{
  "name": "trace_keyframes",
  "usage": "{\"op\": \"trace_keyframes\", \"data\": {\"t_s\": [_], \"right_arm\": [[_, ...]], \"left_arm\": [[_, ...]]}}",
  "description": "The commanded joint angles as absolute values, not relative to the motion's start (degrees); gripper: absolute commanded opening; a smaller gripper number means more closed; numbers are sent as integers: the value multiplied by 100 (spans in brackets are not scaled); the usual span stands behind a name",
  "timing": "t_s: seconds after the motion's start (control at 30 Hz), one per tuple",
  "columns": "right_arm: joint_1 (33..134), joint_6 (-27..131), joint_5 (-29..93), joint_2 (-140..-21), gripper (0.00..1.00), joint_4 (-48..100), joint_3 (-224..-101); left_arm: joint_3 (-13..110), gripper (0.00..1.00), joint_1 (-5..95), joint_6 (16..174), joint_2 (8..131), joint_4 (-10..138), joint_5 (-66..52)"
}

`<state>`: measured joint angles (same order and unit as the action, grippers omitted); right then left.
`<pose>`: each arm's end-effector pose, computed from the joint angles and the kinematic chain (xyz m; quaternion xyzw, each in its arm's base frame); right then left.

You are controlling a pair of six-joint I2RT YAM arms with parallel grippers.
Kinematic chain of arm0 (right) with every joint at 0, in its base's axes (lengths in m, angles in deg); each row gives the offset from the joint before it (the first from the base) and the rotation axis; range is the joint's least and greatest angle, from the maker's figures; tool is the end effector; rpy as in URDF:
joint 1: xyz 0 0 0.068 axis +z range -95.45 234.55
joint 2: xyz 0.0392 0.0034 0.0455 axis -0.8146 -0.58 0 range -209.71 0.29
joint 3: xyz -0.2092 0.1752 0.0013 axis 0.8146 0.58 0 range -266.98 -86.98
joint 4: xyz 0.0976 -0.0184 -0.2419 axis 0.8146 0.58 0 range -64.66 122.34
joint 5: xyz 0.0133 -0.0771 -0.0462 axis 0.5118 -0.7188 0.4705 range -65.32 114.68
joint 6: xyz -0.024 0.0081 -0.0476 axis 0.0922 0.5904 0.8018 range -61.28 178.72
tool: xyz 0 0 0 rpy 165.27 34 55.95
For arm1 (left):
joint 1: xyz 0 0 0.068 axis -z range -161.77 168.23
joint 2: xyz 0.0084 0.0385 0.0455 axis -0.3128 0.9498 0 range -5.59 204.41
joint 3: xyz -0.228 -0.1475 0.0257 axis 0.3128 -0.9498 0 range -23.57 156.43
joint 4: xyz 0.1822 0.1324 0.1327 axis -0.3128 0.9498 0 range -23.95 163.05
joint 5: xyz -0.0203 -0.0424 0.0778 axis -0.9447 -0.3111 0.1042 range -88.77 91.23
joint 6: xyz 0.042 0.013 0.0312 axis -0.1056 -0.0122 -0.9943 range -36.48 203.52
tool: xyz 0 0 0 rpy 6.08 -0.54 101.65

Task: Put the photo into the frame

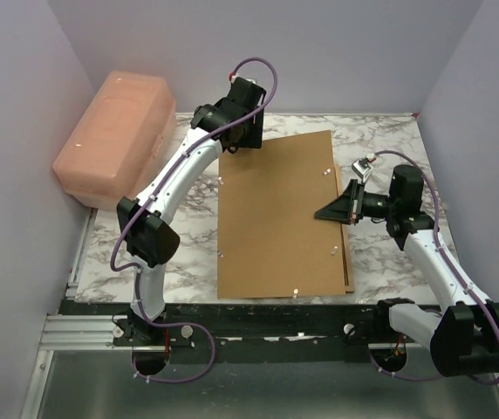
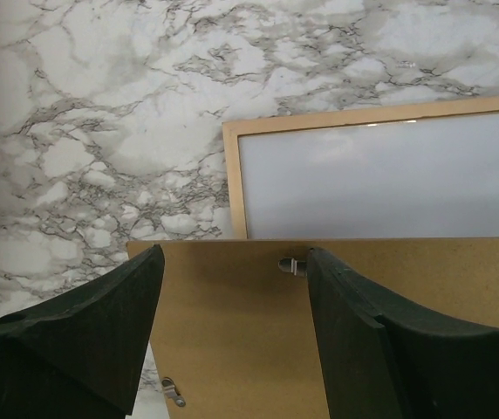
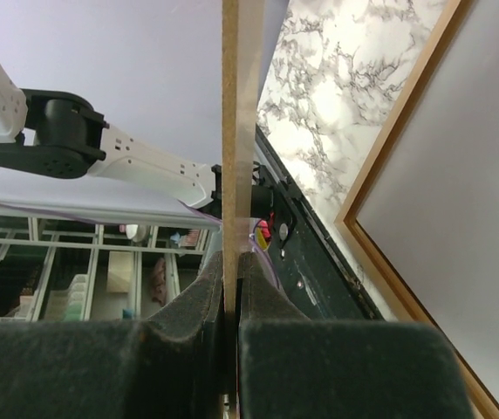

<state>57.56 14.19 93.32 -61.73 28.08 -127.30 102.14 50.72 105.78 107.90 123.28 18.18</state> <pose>0.2230 0.0450 0.2759 -0.0393 0.7575 0.6141 0.2181 0.3668 -0.2213 0.3896 0.0253 0.9152 -0.0531 0.3986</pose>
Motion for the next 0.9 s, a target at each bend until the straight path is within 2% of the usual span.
{"op": "trace_keyframes", "data": {"t_s": [0.0, 0.27, 0.57, 0.7, 0.87], "right_arm": [[5745, 1367, 9412, -5977, 1, 2490, -12787], [5745, 1354, 9385, -5963, 1, 2477, -12777], [5745, 1463, 9348, -5986, 1, 2472, -12619], [5745, 1482, 9324, -5945, 1, 2472, -12536], [5745, 1545, 9325, -5863, 1, 2494, -12460]], "left_arm": [[9946, 66, 5083, 10435, 10758, 12589, 2411], [9363, 63, 5003, 10605, 10490, 12497, 2455], [8221, 79, 4623, 10842, 8996, 11415, 590], [7684, 80, 4493, 10948, 8466, 11365, 229], [6262, 78, 4336, 11113, 7603, 11116, 362]]}}
